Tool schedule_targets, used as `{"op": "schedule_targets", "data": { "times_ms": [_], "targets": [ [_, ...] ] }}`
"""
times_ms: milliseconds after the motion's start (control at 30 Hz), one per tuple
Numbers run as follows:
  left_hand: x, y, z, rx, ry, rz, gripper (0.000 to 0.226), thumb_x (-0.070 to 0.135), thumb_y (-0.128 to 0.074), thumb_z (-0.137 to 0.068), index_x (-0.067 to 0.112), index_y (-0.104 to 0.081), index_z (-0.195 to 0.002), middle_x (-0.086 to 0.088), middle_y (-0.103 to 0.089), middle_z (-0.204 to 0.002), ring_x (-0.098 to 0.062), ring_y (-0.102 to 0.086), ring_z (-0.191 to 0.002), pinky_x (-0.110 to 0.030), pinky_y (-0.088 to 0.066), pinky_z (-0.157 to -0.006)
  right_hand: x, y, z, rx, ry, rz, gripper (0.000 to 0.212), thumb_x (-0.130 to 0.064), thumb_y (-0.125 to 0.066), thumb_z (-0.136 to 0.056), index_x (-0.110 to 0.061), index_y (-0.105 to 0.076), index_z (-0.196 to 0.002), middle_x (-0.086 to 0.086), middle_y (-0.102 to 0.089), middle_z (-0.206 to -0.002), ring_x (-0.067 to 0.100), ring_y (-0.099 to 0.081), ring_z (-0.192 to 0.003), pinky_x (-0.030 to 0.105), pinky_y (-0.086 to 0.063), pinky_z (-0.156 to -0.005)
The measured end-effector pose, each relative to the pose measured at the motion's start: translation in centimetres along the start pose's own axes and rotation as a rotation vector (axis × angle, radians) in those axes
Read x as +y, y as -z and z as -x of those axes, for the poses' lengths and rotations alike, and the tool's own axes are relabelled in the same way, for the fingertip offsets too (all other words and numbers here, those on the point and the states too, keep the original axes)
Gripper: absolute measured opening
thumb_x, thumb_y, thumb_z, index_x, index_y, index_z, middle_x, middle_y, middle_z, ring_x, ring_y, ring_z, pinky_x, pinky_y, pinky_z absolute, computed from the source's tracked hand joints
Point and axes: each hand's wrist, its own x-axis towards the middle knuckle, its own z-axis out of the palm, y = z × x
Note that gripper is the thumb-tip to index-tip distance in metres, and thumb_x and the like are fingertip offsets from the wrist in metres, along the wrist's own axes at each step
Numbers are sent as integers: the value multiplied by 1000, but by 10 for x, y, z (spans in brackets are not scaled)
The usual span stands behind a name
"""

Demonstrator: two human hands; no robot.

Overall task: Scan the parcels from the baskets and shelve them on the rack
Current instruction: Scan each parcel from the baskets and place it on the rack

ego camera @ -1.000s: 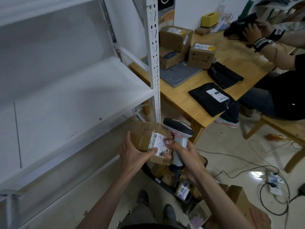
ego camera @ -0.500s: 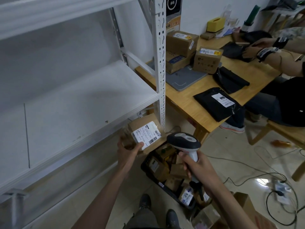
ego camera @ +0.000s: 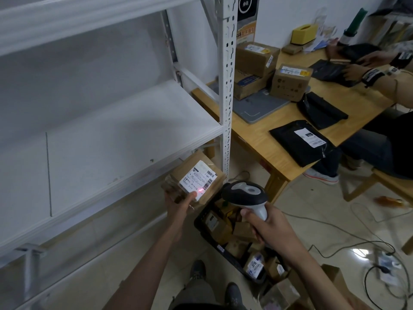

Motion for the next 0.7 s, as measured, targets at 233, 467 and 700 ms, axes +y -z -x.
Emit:
{"op": "schedule_targets", "data": {
  "times_ms": [233,467,700],
  "targets": [
    [-1,8,-1,-28,-24,16,100,24,-83,-74,35,-25,-154,-4,-62,-137,-25,-64,-120,-48,-56,-98,-6,2,1,-25,37,133,17,-30,-68,-96,-25,-58,-108,-17,-65,-61,2,-56,-46,16,-42,-45],
    [-3,13,0,-45,-43,5,103,26,-83,-72,33,-24,-156,-5,-61,-139,-23,-64,-120,-46,-56,-98,-9,2,6,-52,72,141,15,-28,-69,-96,-29,-57,-107,-21,-65,-64,1,-57,-49,15,-43,-47],
    [-6,17,4,4,-50,-4,99,15,-80,-82,30,-18,-159,-9,-55,-144,-27,-59,-125,-48,-51,-104,-10,1,4,-72,31,47,33,-31,-70,-95,-38,-50,-120,-7,-64,-68,5,-57,-54,20,-47,-49]
  ]
}}
